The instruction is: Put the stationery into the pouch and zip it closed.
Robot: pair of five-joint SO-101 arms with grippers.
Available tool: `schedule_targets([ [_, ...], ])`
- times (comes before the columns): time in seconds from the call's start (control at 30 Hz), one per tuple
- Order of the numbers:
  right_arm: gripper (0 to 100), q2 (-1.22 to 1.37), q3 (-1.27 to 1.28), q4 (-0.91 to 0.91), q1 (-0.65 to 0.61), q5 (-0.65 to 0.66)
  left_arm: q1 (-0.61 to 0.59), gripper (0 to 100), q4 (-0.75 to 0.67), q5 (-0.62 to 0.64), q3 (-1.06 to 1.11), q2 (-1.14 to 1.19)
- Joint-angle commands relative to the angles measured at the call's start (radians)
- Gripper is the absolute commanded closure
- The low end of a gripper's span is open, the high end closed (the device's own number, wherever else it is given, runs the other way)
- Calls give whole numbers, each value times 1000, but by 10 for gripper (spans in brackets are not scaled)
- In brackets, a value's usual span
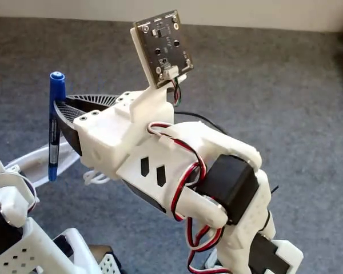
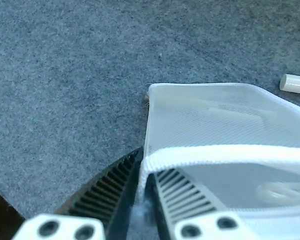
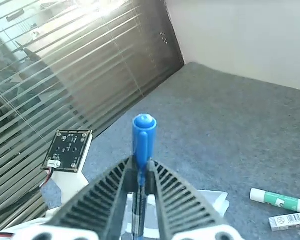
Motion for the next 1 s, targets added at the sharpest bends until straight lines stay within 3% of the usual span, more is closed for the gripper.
schedule_targets([
  [0.0, 993, -42, -7, -33, -7, 6, -2, 993, -5, -6, -5, 18],
  [0.57, 993, -35, -5, -61, 35, -55, -5, 993, -5, -6, -5, 18],
  [0.83, 993, -44, -4, -13, 42, -48, -2, 993, -5, -6, -5, 18],
  [0.97, 993, -42, -4, 28, 24, 32, -2, 993, -5, -6, -5, 18],
])
